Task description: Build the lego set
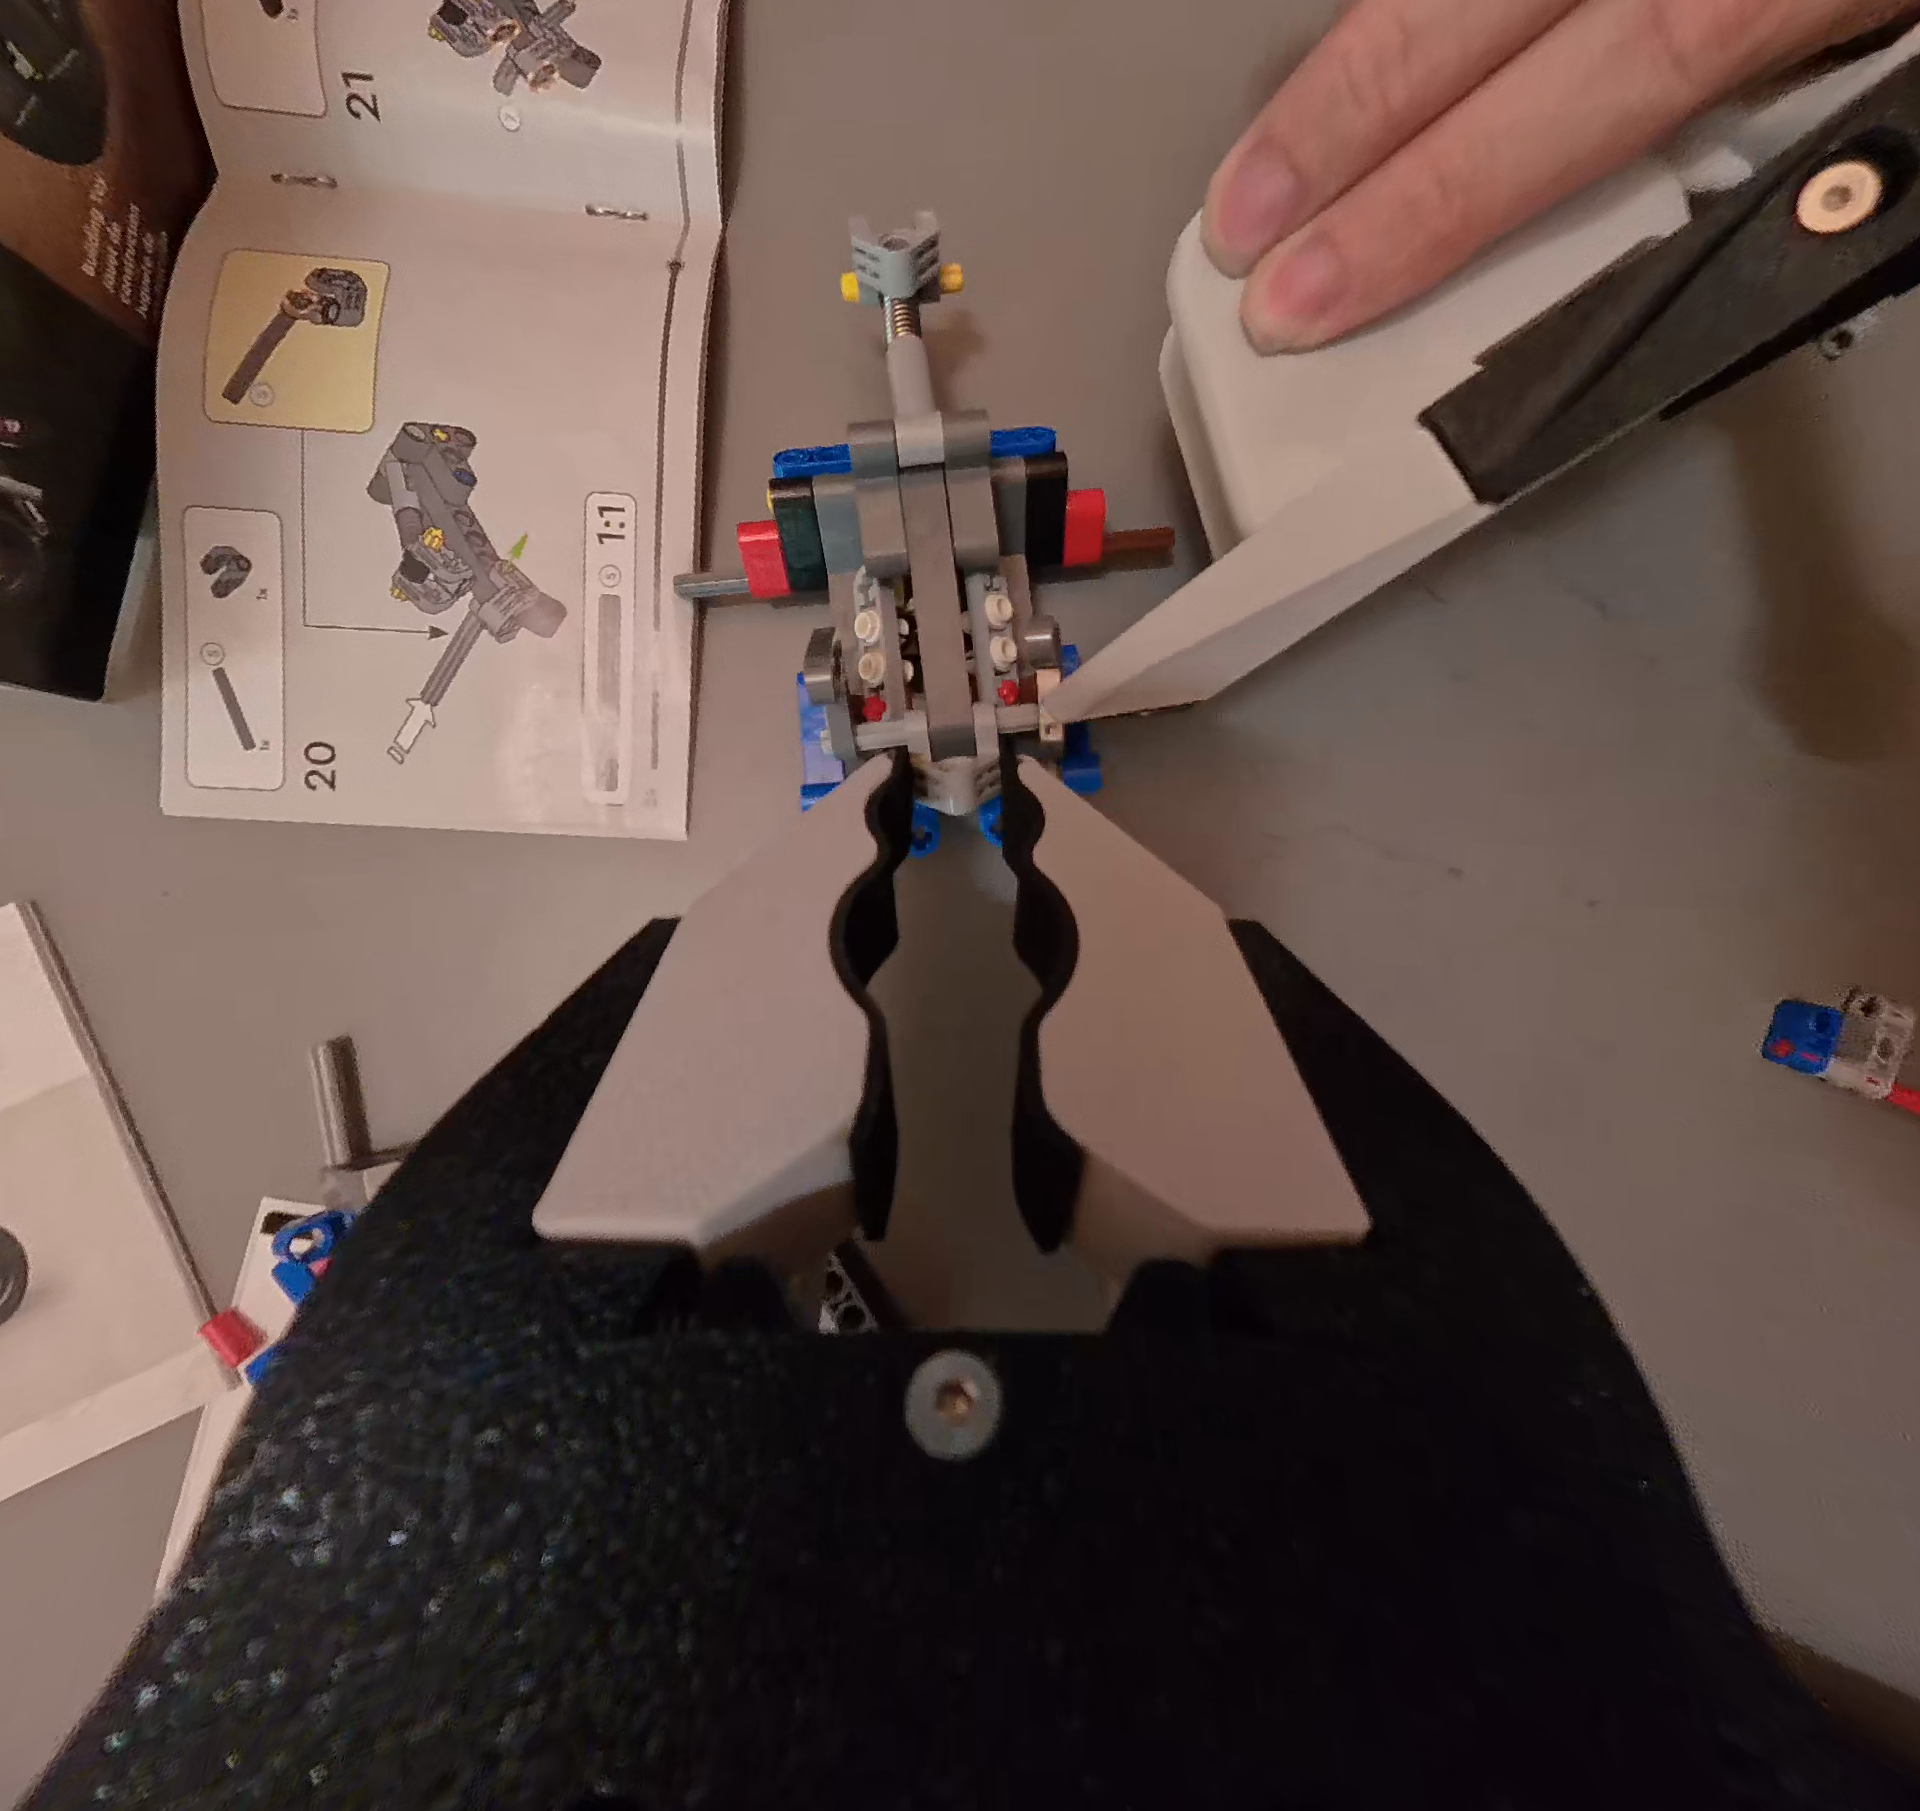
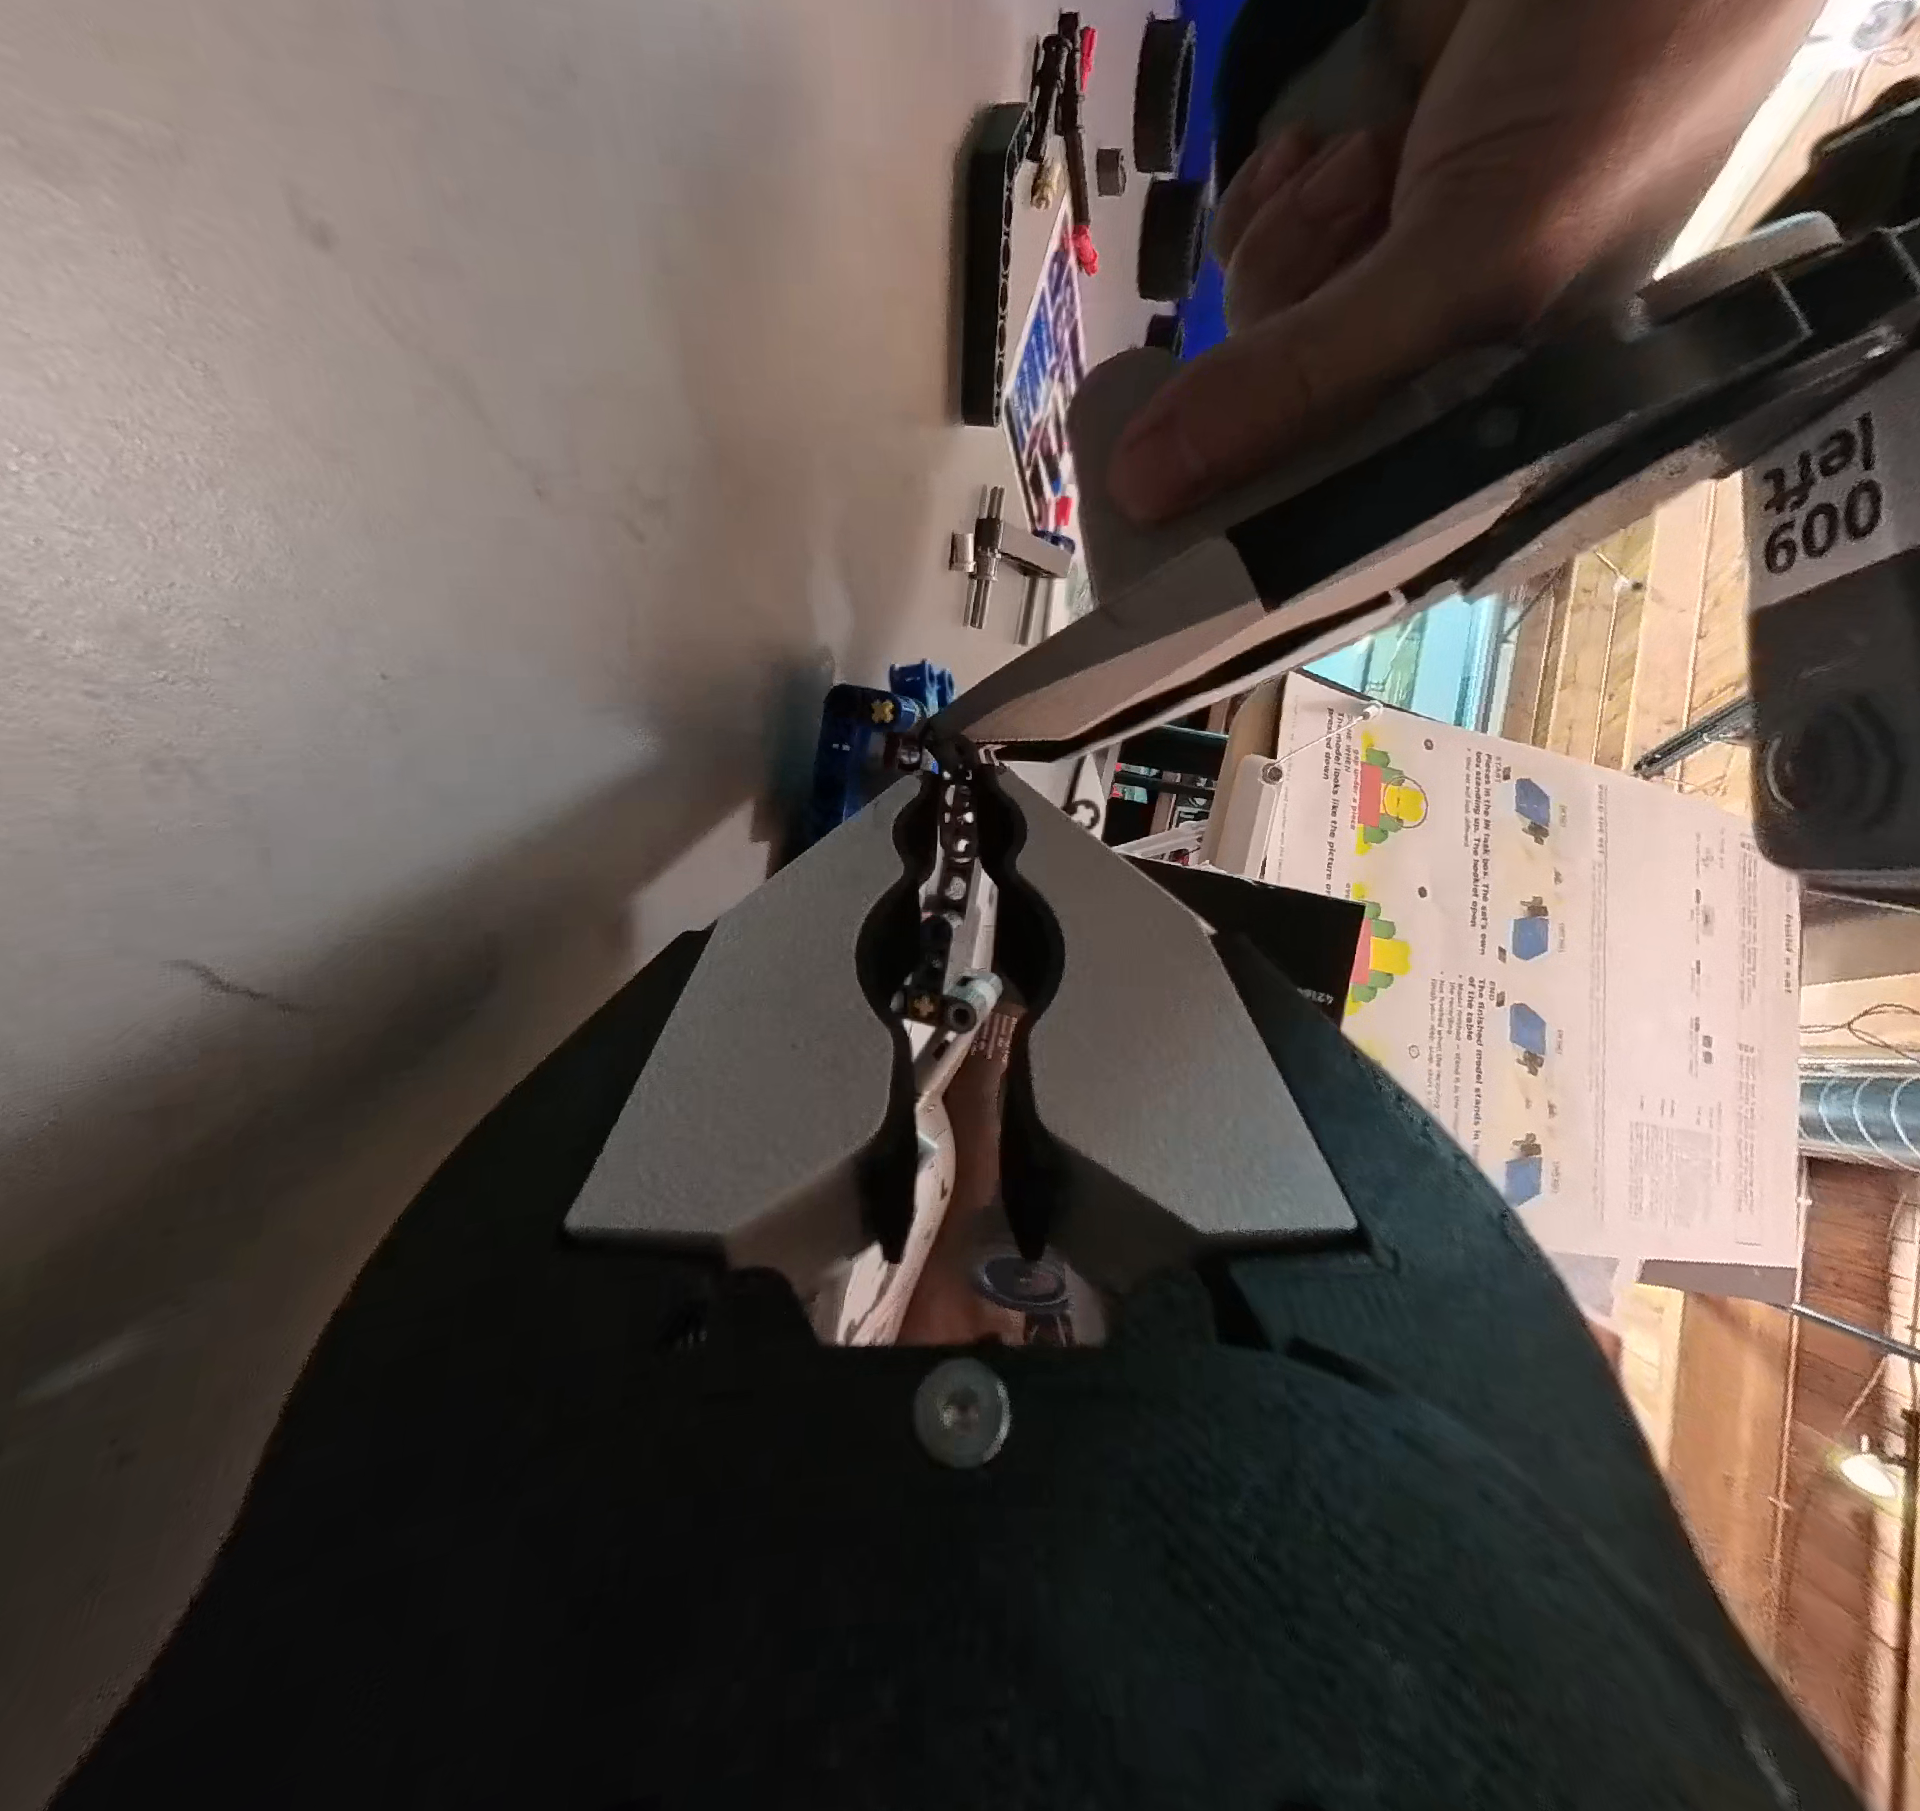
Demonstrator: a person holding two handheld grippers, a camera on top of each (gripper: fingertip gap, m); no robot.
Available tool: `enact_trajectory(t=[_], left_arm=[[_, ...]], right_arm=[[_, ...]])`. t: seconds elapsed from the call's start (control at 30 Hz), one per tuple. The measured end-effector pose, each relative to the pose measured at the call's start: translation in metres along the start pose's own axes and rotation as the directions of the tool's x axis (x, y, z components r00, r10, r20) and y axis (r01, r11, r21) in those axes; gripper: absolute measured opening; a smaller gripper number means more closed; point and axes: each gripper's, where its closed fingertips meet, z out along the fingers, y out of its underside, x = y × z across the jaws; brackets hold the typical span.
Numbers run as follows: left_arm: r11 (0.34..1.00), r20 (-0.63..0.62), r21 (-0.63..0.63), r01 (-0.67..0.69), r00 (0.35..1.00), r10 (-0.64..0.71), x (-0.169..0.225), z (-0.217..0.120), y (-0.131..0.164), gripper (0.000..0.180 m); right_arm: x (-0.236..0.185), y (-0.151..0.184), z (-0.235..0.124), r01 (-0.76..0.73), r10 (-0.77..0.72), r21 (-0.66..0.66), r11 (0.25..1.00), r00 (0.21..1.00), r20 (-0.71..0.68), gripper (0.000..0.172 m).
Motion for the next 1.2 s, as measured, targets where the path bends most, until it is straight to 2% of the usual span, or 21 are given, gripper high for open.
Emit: enact_trajectory(t=[0.2, 0.4, 0.77, 0.83, 0.97, 1.2], left_arm=[[0.999, -0.001, 0.025, -0.033, 0.999, 0.033, -0.003, 0.0, 0.001, 0.013], [0.998, 0.013, 0.03, -0.048, 0.999, 0.048, -0.005, 0.001, 0.001, 0.013], [0.999, -0.003, 0.048, -0.017, 1.0, 0.017, -0.004, 0.002, -0.002, 0.019], [0.998, -0.019, 0.056, -0.012, 1.0, 0.013, -0.002, 0.002, -0.003, 0.027], [0.998, -0.013, 0.057, 0.002, 1.0, -0.001, -0.002, 0.003, -0.005, 0.03], [0.996, -0.011, 0.082, 0.04, 0.999, -0.039, -0.005, 0.003, -0.008, 0.027]], right_arm=[[0.002, 0.006, -0.001, -0.058, 0.058, -0.005, 0.998, 0.998, -0.005, 0.004], [0.002, 0.009, 0.0, -0.053, 0.053, -0.013, 0.999, 0.998, -0.015, 0.005], [0.001, 0.01, 0.003, -0.016, 0.015, -0.032, 0.999, 1.0, -0.023, 0.004], [0.001, 0.012, 0.004, -0.006, 0.005, -0.043, 0.999, 1.0, -0.023, 0.004], [0.001, 0.012, 0.005, 0.004, -0.005, -0.058, 0.998, 1.0, -0.021, 0.004], [-0.001, 0.012, 0.007, 0.013, -0.014, -0.068, 0.998, 1.0, -0.018, 0.004]])
